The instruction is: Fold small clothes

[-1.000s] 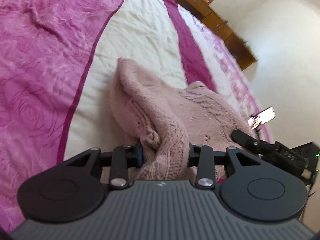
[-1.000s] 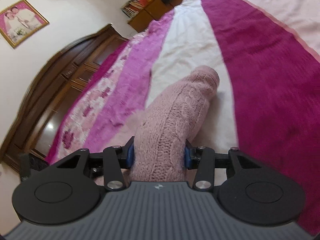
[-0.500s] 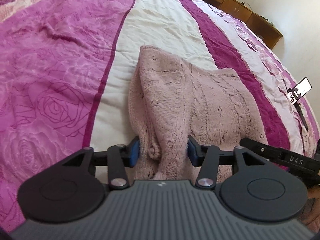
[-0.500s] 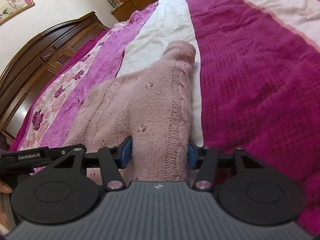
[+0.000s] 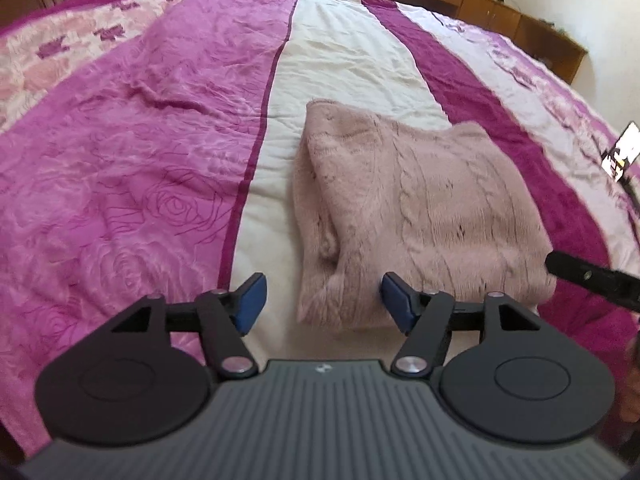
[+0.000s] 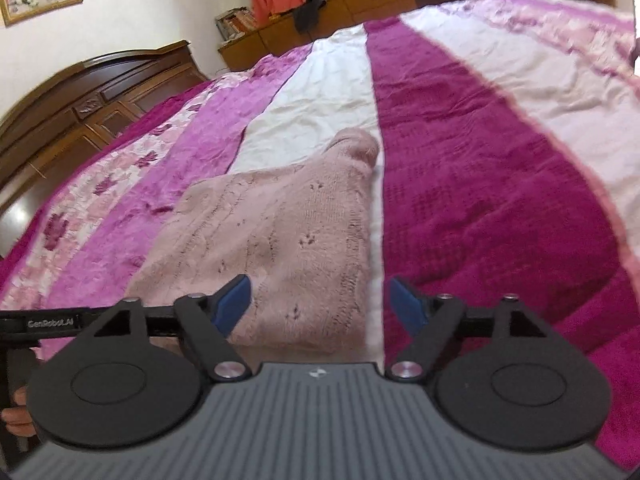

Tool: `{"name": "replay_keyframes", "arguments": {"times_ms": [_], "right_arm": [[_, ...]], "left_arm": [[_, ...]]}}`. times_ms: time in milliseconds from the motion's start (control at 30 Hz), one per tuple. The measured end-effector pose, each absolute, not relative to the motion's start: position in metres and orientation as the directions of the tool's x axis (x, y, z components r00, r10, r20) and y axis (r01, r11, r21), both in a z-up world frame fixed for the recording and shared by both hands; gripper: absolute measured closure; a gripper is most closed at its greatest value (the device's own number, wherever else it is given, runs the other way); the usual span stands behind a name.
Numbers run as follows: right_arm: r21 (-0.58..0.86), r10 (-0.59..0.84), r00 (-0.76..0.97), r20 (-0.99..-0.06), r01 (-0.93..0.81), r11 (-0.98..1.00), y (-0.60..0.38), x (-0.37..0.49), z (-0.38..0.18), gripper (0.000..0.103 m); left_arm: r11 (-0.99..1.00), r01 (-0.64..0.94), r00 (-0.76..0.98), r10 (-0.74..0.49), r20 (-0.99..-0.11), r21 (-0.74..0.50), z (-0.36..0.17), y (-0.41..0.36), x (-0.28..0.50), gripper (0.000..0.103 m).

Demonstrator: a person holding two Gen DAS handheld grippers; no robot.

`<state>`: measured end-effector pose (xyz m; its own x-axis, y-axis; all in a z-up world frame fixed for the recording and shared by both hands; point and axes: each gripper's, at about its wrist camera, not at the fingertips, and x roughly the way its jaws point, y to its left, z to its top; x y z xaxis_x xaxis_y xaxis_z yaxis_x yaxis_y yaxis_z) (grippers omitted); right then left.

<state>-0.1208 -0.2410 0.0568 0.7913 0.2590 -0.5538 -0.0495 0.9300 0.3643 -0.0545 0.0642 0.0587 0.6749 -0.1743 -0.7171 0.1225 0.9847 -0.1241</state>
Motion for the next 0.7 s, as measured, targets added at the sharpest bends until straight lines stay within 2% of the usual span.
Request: {"name": "replay_keyframes", "arguments": {"times_ms": [167, 500, 700], "right_arm": [[0.276, 0.205, 0.795, -0.571, -0.049, 0.960, -0.229, -0.138, 0.055, 0.014], [0.299, 0.260, 0.709, -0.656, -0.072, 0.952, -0.215, -0.135, 0.033, 0.014], [0.308, 0.270, 0.686, -0.676, -0.070, 0.949, -0.212, -0.132, 0.025, 0.014]], "left_arm": [[0.986, 0.132, 0.646, -0.161, -0.746, -0.099, 0.048, 0.049, -0.066, 0.037], [0.992, 0.106, 0.602, -0.120, -0.790, -0.069, 0.030, 0.032, -0.065, 0.037], [0.994, 0.097, 0.584, -0.095, -0.806, -0.047, 0.024, 0.028, -0.064, 0.037]]}}
